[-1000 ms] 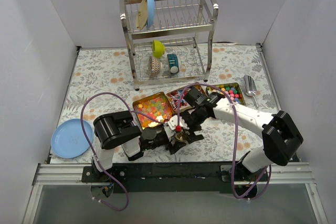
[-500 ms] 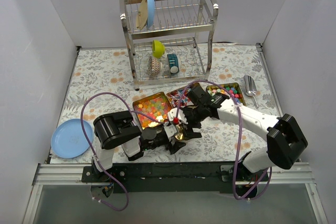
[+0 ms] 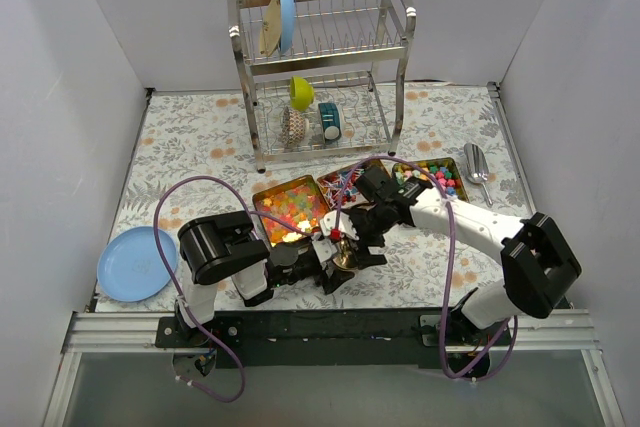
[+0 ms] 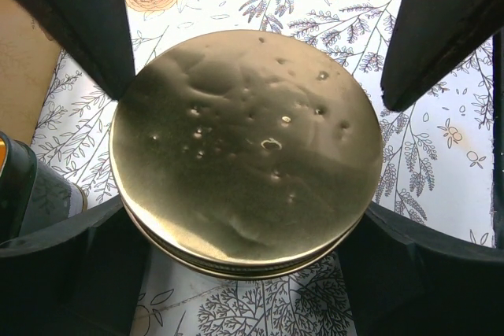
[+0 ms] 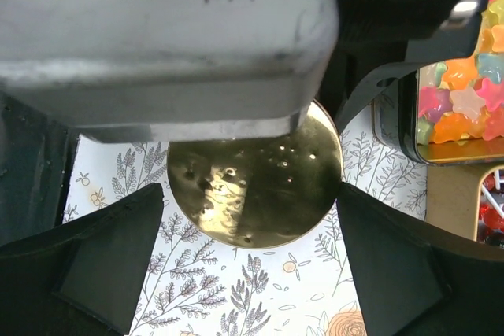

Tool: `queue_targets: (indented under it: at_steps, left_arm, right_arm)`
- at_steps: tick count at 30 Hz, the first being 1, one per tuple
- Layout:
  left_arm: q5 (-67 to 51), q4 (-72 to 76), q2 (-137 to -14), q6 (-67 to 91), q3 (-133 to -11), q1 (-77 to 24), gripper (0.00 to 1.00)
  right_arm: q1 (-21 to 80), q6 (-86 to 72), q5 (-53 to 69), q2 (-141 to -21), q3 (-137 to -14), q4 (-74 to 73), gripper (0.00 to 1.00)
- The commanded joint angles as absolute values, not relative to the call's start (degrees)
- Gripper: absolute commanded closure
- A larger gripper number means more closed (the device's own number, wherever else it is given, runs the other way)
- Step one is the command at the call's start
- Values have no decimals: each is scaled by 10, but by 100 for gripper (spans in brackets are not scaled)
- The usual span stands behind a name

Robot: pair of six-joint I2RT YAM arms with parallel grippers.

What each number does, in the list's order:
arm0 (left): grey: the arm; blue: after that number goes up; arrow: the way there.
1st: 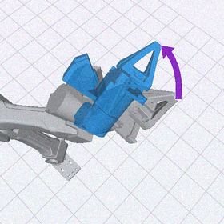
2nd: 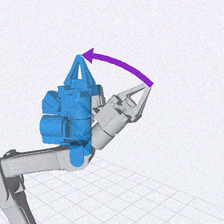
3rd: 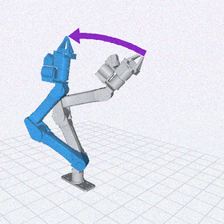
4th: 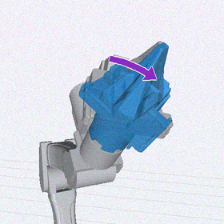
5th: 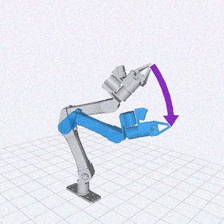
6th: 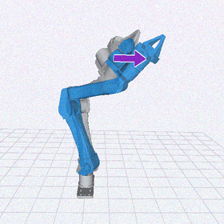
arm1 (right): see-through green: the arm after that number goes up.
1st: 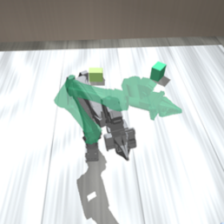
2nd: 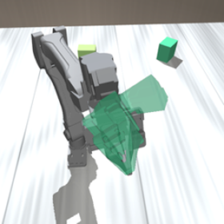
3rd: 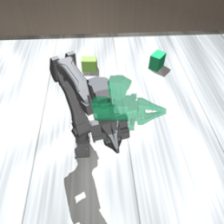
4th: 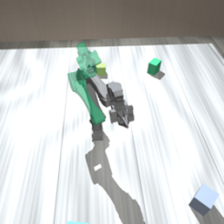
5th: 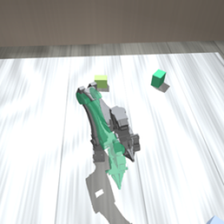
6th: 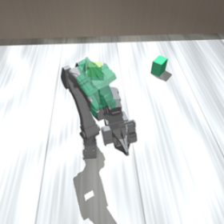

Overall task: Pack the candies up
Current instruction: Screw the bottle lid onto the packing bottle.

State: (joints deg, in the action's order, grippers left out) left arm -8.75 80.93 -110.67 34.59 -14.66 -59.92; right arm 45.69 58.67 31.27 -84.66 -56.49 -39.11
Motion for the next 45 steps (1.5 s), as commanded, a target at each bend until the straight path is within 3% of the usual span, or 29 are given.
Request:
queue_targets:
  at_steps: [1, 8, 12, 18, 27, 45]
  left_arm:
    - [-52, 918, -1148, 323, -113, -597, 100]
    - [-61, 919, -1150, 322, -114, -597, 100]
    - [-78, 922, -1148, 318, -110, -597, 100]
    - [-94, 907, -1139, 317, -109, -597, 100]
    - [-76, 895, -1135, 319, -112, -597, 100]
    - [-57, 889, -1134, 348, -118, -574, 100]
  right_arm:
    - [457, 582, 309, -804, -533, -444, 4]
    - [452, 573, 300, -756, -493, -504, 7]
    - [394, 506, 348, -735, -533, -464, 9]
    - [383, 482, 364, -814, -608, -389, 7]
    - [419, 648, 404, -950, -709, -524, 8]
    - [422, 623, 374, -868, -592, -548, 10]
